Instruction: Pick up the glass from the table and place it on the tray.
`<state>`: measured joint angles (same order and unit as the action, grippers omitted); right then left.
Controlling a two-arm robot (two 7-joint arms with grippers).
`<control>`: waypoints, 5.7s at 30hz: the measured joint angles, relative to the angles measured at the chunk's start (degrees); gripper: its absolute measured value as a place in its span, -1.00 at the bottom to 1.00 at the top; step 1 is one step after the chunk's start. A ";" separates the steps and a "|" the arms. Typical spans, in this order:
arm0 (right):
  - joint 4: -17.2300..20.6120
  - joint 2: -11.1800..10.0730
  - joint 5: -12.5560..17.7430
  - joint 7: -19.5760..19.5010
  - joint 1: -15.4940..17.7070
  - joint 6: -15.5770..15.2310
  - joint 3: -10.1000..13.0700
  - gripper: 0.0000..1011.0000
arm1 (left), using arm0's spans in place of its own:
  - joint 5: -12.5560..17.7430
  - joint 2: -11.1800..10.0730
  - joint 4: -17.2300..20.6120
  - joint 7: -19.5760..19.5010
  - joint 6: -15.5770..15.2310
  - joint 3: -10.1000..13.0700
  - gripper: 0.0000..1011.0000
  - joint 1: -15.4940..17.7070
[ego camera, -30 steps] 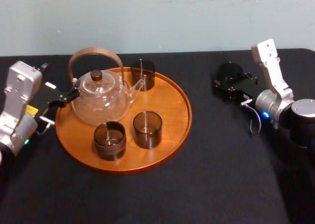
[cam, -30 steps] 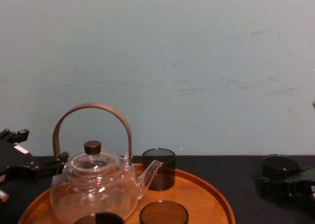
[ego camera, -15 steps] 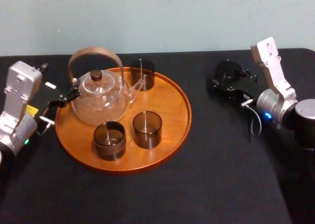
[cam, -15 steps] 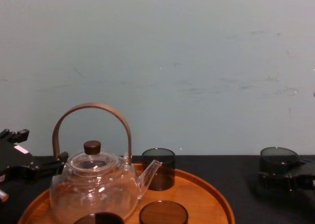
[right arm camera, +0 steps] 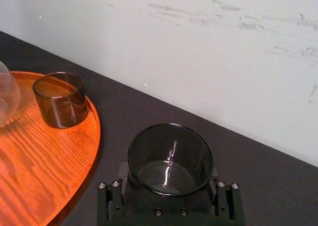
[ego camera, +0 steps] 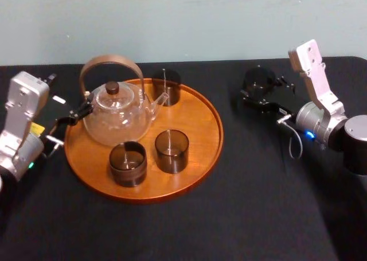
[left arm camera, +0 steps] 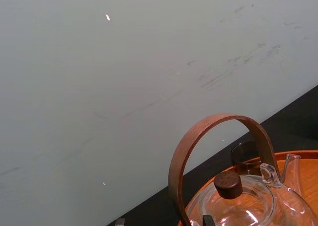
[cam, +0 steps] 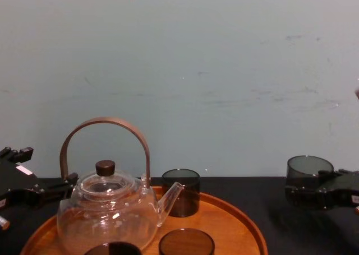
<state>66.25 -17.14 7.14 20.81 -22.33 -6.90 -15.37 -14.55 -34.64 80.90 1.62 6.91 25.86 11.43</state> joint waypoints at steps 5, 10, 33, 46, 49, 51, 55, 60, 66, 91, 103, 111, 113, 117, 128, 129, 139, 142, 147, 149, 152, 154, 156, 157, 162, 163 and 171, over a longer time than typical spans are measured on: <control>1.80 -0.38 0.31 -0.11 0.76 -0.28 -0.07 0.81 | 0.00 0.00 0.00 0.00 0.00 0.00 1.00 0.00; 3.63 -0.81 0.60 -0.03 1.45 -0.58 -0.31 0.81 | 0.00 0.00 0.00 0.00 0.00 0.00 1.00 0.00; 10.42 -2.34 1.52 0.74 3.87 -2.24 -2.12 0.81 | 0.00 0.00 0.00 0.00 0.00 0.00 1.00 0.00; 11.10 -2.40 1.70 1.35 3.89 -2.14 -3.71 0.81 | 0.00 0.00 0.00 0.00 0.00 0.00 1.00 0.00; 11.10 -2.34 1.73 1.43 3.85 -2.02 -4.05 0.81 | 0.00 0.00 0.00 0.00 0.00 0.00 1.00 0.00; 11.09 -2.32 1.73 1.54 3.83 -1.91 -4.34 0.81 | 0.00 0.00 0.00 0.00 0.00 0.00 1.00 0.00; 10.98 -2.26 1.74 1.73 3.77 -1.78 -4.80 0.81 | 0.00 0.00 0.00 0.00 0.00 0.00 1.00 0.00; 10.83 -2.14 1.73 1.85 3.66 -1.69 -5.45 0.81 | 0.00 0.00 0.00 0.00 0.00 0.00 1.00 0.00; 10.59 -1.98 1.69 1.98 3.60 -1.58 -6.03 0.81 | 0.00 0.00 0.00 0.00 0.00 0.00 1.00 0.00; 5.49 -0.35 1.10 2.50 0.69 -1.29 -7.75 0.81 | 0.00 0.00 0.00 0.00 0.00 0.00 1.00 0.00; 3.98 0.60 0.85 3.29 -0.41 -0.61 -9.01 0.81 | 0.00 0.00 0.00 0.00 0.00 0.00 1.00 0.00; 2.38 1.38 0.60 3.55 -1.31 -0.01 -9.75 0.81 | 0.00 0.00 0.00 0.00 0.00 0.00 1.00 0.00; 2.04 1.55 0.59 3.61 -1.53 0.13 -9.85 0.81 | 0.00 0.00 0.00 0.00 0.00 0.00 1.00 0.00; 1.28 1.87 0.53 3.76 -1.97 0.42 -10.14 0.81 | 0.00 0.00 0.00 0.00 0.00 0.00 1.00 0.00; -0.40 2.73 0.48 4.37 -2.85 1.14 -10.90 0.81 | 0.00 0.00 0.00 0.00 0.00 0.00 1.00 0.00; -0.55 2.80 0.48 4.41 -2.94 1.20 -10.98 0.81 | 0.00 0.00 0.00 0.00 0.00 0.00 1.00 0.00; -2.25 3.80 0.24 4.72 -3.74 1.60 -12.00 0.81 | 0.00 0.00 0.00 0.00 0.00 0.00 1.00 0.00; -2.62 3.98 0.21 4.79 -3.87 1.66 -12.10 0.81 | 0.00 0.00 0.00 0.00 0.00 0.00 1.00 0.00; -3.42 4.35 0.21 4.89 -4.07 1.68 -12.28 0.81 | 0.00 0.00 0.00 0.00 0.00 0.00 1.00 0.00; -3.63 4.42 0.22 4.90 -4.10 1.69 -12.32 0.81 | 0.00 0.00 0.00 0.00 0.00 0.00 1.00 0.00; -3.91 4.52 0.22 4.90 -4.14 1.69 -12.37 0.81 | 0.00 0.00 0.00 0.00 0.00 0.00 1.00 0.00; -4.14 4.58 0.21 4.88 -4.19 1.69 -12.40 0.81 | 0.00 0.00 0.00 0.00 0.00 0.00 1.00 0.00; -4.38 4.64 0.21 4.88 -4.23 1.70 -12.44 0.81 | 0.00 0.00 0.00 0.00 0.00 0.00 1.00 0.00; -4.38 4.64 0.21 4.88 -4.23 1.70 -12.44 0.81 | 0.00 0.00 0.00 0.00 0.00 0.00 1.00 0.00; -4.89 4.81 0.21 4.90 -4.31 1.77 -12.49 0.81 | 0.00 0.00 0.00 0.00 0.00 0.00 1.00 0.00; -4.94 4.83 0.21 4.90 -4.32 1.78 -12.50 0.81 | 0.00 0.00 0.00 0.00 0.00 0.00 1.00 0.00; -5.19 4.93 0.17 4.89 -4.37 1.80 -12.57 0.81 | 0.00 0.00 0.00 0.00 0.00 0.00 1.00 0.00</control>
<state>61.06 -12.21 7.31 25.70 -26.70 -5.10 -27.94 -14.55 -34.65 80.90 1.62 6.91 25.86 11.43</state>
